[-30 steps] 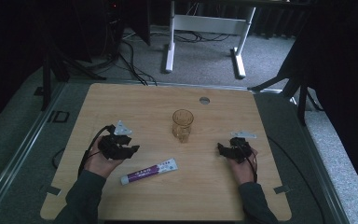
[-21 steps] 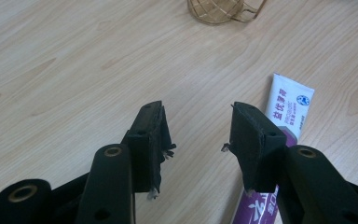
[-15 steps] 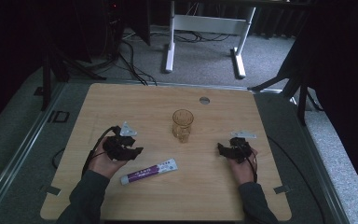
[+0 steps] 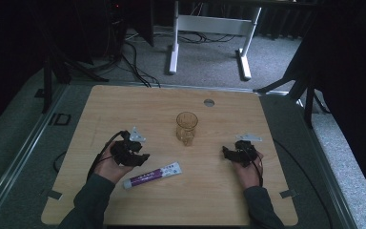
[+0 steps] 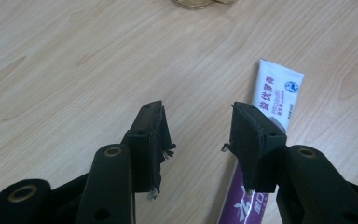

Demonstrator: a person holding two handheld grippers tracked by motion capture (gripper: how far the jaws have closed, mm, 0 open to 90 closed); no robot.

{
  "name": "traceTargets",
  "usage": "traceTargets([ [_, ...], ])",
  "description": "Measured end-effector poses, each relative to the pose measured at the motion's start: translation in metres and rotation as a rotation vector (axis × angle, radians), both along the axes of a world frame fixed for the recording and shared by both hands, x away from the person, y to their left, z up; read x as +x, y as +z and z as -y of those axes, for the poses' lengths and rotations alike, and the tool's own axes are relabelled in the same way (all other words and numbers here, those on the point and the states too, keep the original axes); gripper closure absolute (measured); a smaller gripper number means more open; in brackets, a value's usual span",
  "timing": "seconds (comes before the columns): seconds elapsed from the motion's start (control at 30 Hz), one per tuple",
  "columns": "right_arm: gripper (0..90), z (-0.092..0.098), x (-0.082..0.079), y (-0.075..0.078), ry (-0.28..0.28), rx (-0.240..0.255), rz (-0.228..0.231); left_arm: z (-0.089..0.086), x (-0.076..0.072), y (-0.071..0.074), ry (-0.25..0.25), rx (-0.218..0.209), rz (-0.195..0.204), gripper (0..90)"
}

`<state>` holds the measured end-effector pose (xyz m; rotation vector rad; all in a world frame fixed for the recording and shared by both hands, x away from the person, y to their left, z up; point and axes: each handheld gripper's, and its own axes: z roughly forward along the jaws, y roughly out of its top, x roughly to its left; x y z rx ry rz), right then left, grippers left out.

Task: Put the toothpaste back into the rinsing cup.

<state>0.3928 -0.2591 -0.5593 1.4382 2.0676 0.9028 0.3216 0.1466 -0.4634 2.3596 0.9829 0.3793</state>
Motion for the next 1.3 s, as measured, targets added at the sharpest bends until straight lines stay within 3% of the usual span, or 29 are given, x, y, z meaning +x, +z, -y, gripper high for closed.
traceTargets([
  [0.67,26.7,0.0,0.0,0.0,-0.001,0.001,0.0,0.013,-0.005,0.001,-0.071,0.042,-0.041,54.5],
  [1.3,26.7,0.0,0.0,0.0,0.0,0.0,0.0,0.019,-0.006,0.001,-0.096,0.069,-0.073,54.9],
])
